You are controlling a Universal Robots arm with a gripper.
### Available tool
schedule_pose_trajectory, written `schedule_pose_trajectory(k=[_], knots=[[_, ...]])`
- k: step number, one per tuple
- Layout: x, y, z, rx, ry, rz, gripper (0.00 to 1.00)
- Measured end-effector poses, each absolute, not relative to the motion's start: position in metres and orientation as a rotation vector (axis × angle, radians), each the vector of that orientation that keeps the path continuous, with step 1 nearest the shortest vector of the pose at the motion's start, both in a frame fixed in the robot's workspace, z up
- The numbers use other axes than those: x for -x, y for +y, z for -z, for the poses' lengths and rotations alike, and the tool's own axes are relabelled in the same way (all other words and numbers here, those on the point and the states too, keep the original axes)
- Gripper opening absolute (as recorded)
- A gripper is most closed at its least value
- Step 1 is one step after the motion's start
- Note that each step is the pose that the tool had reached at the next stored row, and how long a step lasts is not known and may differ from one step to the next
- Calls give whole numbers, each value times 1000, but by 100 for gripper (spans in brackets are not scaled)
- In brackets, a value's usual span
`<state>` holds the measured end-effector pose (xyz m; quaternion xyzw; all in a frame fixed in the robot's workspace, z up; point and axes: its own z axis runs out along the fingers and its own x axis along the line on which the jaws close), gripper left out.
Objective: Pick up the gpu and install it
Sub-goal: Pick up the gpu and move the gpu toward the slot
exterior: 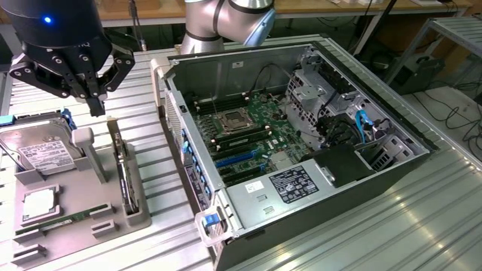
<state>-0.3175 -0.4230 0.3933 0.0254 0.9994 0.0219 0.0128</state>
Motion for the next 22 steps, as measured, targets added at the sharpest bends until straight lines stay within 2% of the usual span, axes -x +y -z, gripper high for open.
schedule_pose_trajectory(k=[6, 16, 22], knots=[[317, -423, -393, -79, 3114, -68, 11], [318, -423, -388, -56, 3115, -71, 72], [317, -424, -378, -53, 3116, -71, 72]])
